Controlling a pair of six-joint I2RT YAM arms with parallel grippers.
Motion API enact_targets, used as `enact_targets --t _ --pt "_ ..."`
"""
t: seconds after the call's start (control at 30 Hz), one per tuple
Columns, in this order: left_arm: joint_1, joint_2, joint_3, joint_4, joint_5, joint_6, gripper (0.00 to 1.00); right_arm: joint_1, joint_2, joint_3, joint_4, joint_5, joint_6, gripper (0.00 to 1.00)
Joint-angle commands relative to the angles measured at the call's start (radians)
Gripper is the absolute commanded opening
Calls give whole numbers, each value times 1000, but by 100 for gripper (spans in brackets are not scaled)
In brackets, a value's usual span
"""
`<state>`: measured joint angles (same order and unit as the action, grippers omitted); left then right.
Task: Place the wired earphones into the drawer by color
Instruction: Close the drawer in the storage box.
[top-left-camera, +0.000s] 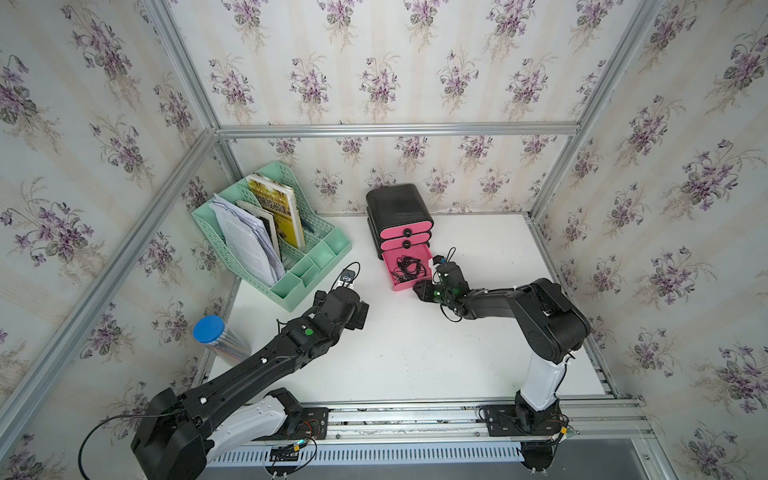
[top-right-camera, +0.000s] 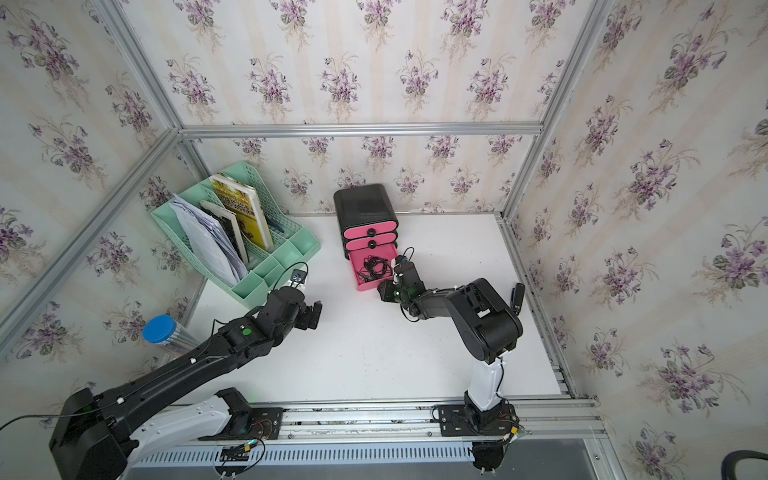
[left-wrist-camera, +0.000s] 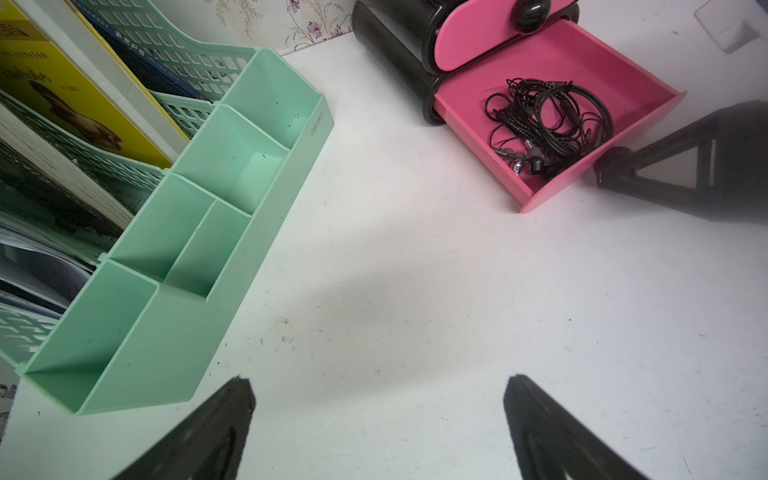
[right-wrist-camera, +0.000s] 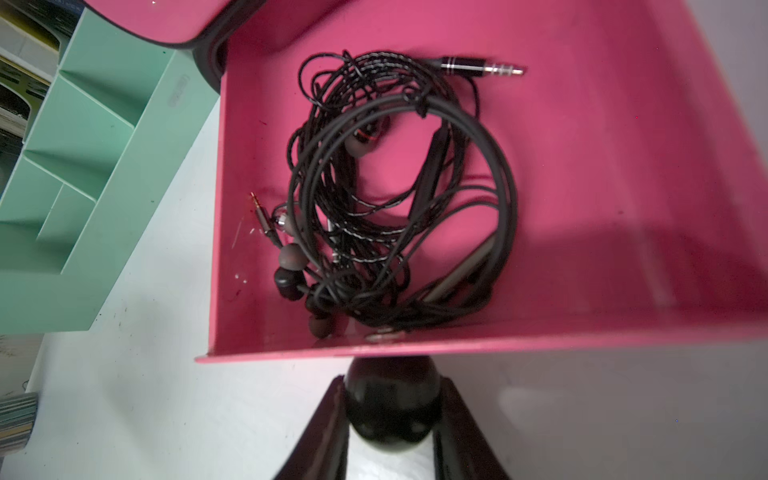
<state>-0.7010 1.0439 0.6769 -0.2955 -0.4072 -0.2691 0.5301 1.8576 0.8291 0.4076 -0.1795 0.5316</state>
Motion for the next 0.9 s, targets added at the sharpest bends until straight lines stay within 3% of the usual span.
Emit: enact_targets --t 0.0,0.87 --pt "0 -2 3 9 -16 9 99 -1 -11 15 27 4 8 31" --pt "1 -4 1 7 -24 11 99 0 147 234 16 69 40 30"
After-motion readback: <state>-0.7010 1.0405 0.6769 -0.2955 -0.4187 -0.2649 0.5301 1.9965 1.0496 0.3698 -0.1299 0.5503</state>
